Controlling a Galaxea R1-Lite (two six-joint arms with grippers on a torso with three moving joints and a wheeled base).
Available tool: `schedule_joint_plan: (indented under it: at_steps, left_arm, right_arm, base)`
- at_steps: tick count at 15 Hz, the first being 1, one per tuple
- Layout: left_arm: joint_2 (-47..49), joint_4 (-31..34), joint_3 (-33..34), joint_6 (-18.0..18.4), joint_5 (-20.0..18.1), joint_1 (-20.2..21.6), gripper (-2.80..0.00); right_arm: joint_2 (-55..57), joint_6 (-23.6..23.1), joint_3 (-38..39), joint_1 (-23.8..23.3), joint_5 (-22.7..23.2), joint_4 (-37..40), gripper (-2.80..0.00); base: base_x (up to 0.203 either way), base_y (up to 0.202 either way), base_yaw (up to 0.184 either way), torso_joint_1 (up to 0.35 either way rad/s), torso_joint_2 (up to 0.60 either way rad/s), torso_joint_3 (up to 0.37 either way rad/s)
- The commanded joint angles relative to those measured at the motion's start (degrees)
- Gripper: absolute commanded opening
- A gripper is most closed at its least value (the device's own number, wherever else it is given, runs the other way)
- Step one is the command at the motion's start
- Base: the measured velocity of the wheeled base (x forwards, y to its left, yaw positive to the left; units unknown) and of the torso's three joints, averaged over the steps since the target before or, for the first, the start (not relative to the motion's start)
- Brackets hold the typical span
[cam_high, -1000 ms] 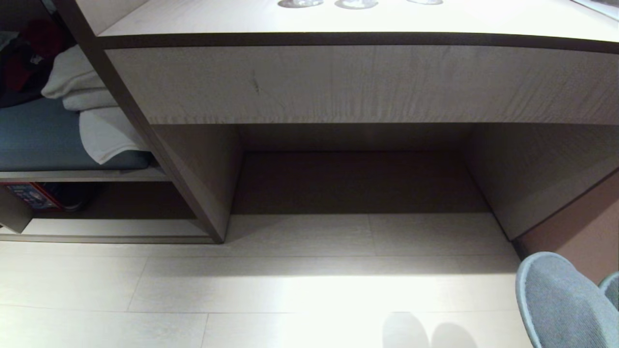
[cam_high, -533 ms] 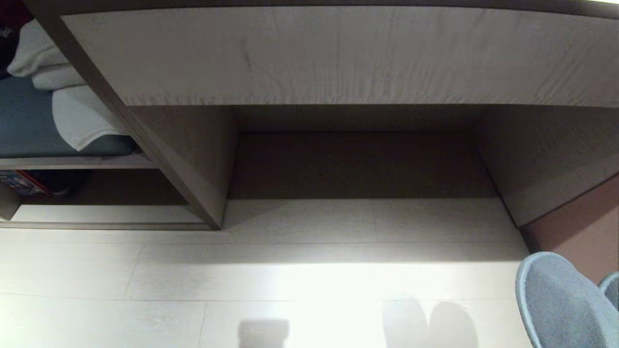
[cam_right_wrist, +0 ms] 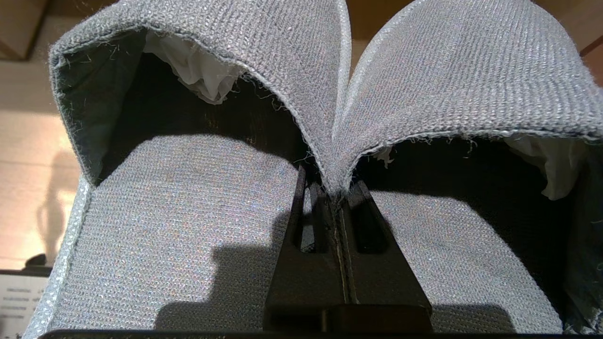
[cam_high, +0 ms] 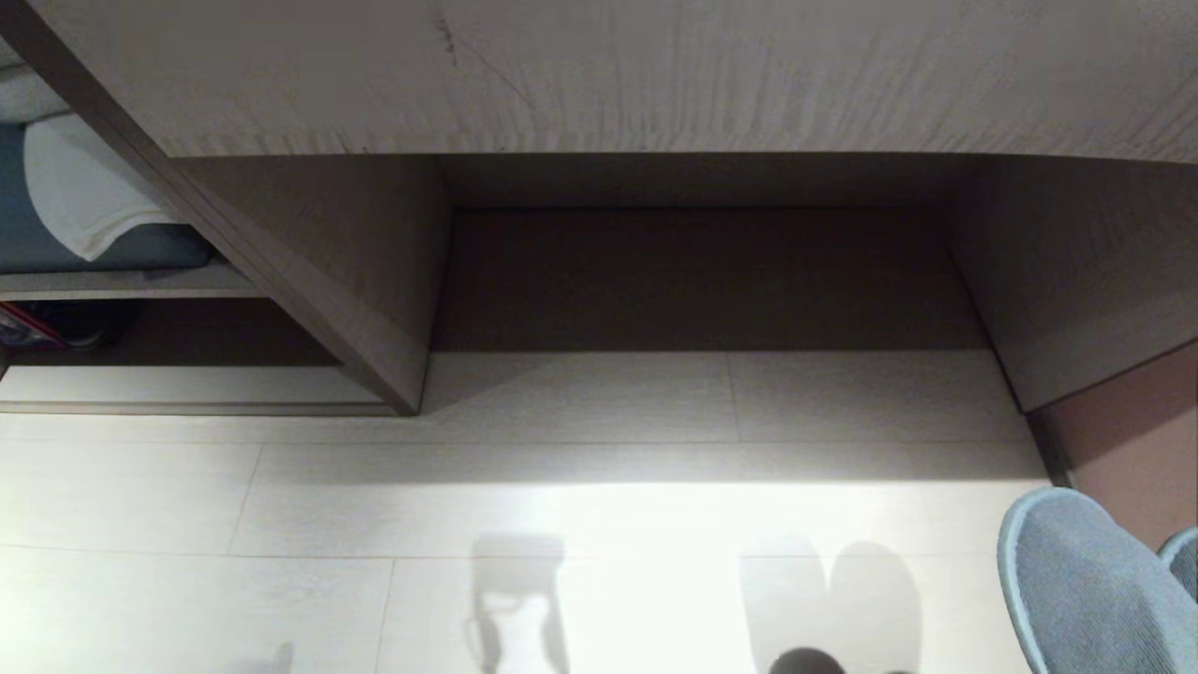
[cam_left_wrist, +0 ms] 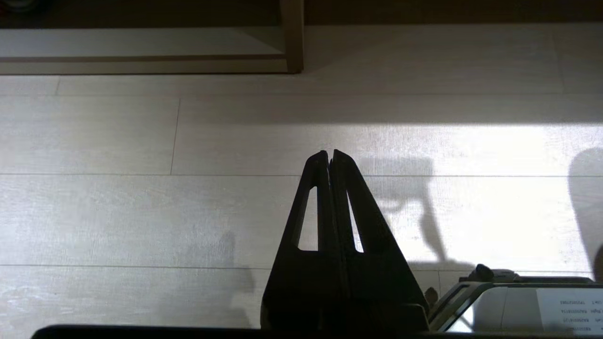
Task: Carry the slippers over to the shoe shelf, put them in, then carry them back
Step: Place the slippers on the floor
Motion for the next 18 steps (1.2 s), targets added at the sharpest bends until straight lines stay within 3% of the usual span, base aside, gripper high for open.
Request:
schedule_joint_plan:
  at_steps: [1,18]
  left_arm:
    - [0.06,-0.02,0.01,-0.01,0.00,0.01,-2.80]
    - [0.06,-0.02,0.01,-0.01,0.00,0.01,-2.80]
  right_arm:
    - [0.07,-0.05,0.09,0.03,0.01,-0.03,-2.80]
    - [0.07,-0.05,0.09,0.03,0.01,0.03,-2.80]
  base:
    - [0.000,0.000,0.000,0.001,0.00,-0.196]
    - [0.000,0.000,0.000,0.003,0.00,-0.197]
